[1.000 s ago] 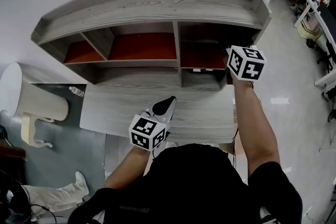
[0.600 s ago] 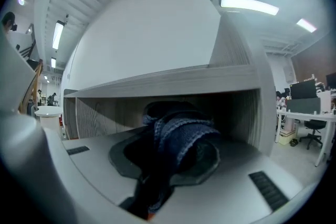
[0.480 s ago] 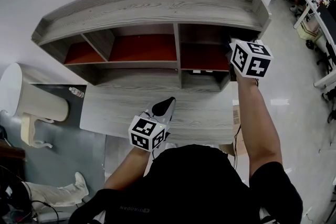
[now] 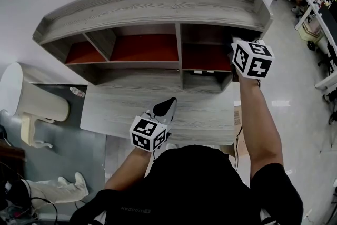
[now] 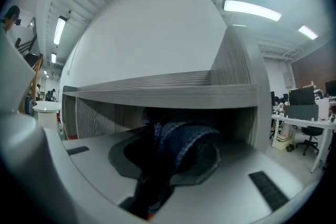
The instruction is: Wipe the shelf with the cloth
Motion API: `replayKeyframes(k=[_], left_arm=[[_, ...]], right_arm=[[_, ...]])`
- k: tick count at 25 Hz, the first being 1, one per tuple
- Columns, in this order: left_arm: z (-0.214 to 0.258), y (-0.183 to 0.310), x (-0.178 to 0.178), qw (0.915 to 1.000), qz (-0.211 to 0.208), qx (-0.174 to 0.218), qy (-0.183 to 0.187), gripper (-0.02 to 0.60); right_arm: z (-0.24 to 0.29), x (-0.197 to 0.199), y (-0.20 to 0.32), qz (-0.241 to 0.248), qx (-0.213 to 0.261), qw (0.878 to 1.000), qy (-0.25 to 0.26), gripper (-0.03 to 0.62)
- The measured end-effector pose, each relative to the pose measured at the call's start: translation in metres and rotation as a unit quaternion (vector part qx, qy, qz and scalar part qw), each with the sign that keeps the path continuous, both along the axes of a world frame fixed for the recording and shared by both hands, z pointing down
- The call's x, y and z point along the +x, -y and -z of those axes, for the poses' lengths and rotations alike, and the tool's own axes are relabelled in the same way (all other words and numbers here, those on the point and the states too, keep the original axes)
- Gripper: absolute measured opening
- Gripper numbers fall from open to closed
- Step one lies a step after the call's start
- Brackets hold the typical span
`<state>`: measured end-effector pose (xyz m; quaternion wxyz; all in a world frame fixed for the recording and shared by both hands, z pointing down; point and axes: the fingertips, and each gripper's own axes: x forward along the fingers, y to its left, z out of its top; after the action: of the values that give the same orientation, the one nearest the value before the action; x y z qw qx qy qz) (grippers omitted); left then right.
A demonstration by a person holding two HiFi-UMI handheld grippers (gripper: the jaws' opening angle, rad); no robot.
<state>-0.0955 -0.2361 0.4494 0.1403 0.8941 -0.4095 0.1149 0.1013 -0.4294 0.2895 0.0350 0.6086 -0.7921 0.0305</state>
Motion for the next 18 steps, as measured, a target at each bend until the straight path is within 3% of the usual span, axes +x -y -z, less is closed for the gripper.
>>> replayKeyframes(k=[7,18], left_arm=[[0.002,0.000,-0.001,1.0000,0.002,0.001,-0.001,0.008],[0.003,-0.004,-0.014,0.9999,0.012,0.003,-0.002,0.008]], right_arm=[[-0.001,-0.005,-0.001,0.002,-0.002,1.000,-0.001,0.097],[0.001,-0.061,0.000,0.042,-0.001,0.999,-0.006,0.097]])
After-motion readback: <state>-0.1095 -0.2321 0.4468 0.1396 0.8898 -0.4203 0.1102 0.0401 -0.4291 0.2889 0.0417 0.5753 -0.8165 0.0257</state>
